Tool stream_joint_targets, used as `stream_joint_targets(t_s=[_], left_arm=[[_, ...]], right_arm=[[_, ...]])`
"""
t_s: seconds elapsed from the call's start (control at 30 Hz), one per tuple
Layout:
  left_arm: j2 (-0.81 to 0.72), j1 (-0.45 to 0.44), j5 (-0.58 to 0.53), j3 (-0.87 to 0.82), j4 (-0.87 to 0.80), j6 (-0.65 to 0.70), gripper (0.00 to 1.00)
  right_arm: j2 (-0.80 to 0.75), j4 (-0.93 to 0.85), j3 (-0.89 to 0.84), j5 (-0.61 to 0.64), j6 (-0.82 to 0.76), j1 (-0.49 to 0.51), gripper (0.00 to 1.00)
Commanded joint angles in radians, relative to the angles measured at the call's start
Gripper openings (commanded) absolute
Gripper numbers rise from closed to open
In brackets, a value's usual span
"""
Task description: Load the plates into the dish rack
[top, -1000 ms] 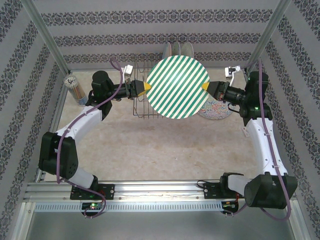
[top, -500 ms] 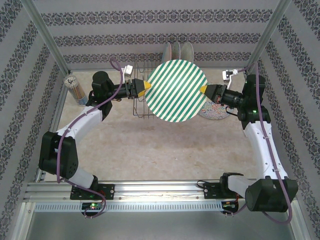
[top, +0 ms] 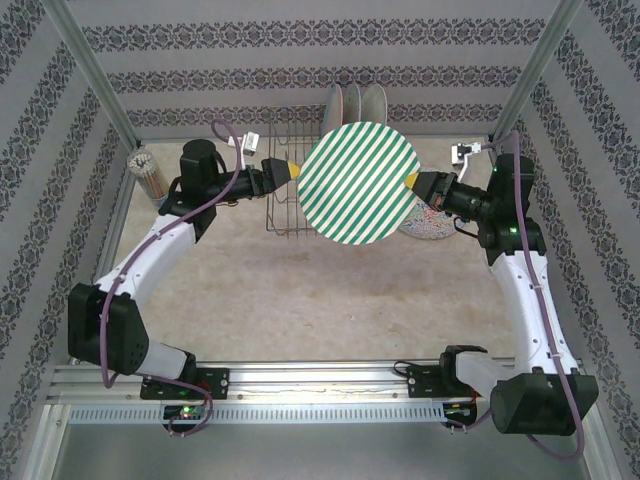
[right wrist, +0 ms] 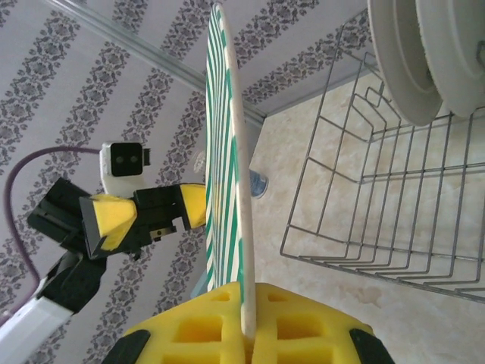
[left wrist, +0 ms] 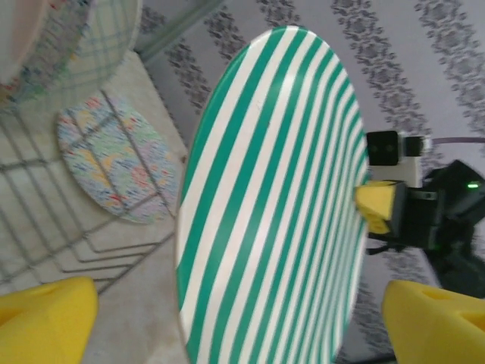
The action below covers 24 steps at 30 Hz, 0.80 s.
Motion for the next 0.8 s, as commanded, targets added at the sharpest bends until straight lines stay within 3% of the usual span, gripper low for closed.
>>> stream_joint_targets(t_s=[0.0, 0.33, 0.77], left_arm=[[-0.056, -0.008, -0.206, 0.047, -0.242, 0.195, 1.00], [-0.147, -0.004, -0.535, 0.101, -0.468, 0.405, 1.00], [-0.138, 0.008, -0.665, 0.104, -0.513, 0.480, 1.00]], right_arm=[[-0.031, 0.018, 0.012, 0.048, 0.028, 0.017, 0.00], [0.003, -0.032, 0.065, 0.222, 0.000, 0.134, 0.00], [0.138, -0.044, 0.200, 0.534, -0.043, 0.335, 0.00]])
